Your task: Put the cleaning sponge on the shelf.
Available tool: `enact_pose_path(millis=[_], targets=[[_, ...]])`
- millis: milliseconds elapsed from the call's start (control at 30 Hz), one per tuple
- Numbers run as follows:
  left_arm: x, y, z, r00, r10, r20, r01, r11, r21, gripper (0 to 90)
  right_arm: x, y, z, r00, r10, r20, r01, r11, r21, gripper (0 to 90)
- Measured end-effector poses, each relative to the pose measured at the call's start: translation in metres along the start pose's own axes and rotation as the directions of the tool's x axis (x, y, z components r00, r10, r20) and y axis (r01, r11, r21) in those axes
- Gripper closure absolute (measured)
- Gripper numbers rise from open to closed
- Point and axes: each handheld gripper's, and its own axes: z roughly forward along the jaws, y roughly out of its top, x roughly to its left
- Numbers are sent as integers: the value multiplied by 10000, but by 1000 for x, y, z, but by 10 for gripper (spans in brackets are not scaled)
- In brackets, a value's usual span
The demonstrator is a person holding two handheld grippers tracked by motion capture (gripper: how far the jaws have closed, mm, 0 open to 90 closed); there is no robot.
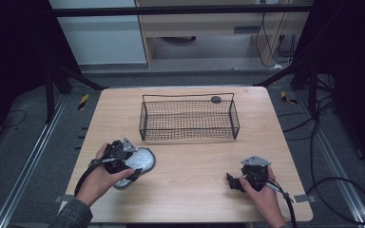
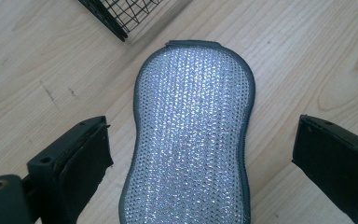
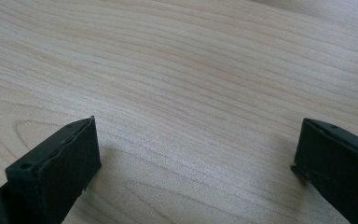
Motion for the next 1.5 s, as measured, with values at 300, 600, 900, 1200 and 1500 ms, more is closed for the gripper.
enact_pose_path(millis=[300, 600, 900, 1200, 1500], targets=[[11, -3, 4, 9999, -19, 127, 13, 9990, 447, 41, 0, 0, 0, 10000, -38, -38, 38, 10000, -5, 3], [15, -4, 13, 9984, -212, 533, 165, 9961, 872, 48, 0, 1, 0, 10000, -12, -59, 12, 10000, 8, 3], [15, -4, 20, 9972, -247, 710, 145, 9901, 1397, 41, -1, 1, 1, 10000, -28, -82, 28, 10000, 22, 3], [14, -2, 28, 9965, -106, 830, -33, 9860, 1666, 38, 0, 1, 1, 10000, -13, -86, 14, 10000, 22, 3], [22, -4, 40, 9939, -330, 1050, 138, 9839, 1784, 38, -1, 1, 1, 9999, -54, -103, 54, 10000, 17, 4]])
